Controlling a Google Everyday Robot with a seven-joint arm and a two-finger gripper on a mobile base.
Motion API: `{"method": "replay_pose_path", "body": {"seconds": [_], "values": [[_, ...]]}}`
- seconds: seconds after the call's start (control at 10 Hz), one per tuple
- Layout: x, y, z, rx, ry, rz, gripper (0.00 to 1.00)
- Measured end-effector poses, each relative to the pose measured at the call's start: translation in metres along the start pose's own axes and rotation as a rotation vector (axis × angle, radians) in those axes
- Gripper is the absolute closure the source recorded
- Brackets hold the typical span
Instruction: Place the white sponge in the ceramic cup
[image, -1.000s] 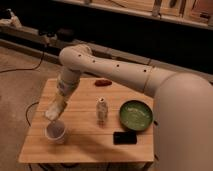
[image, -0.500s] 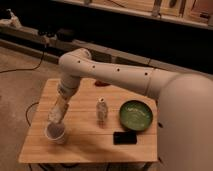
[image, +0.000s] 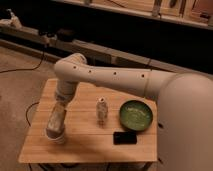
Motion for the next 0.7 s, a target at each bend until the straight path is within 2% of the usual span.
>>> {"method": "replay_pose_path", "body": {"seconds": [0.3, 0.7], "values": [[0.0003, -0.0023, 0.0027, 0.025, 0.021, -0.033, 0.87], [0.0003, -0.0060, 0.0046, 0.059, 0.044, -0.027, 0.87]]}}
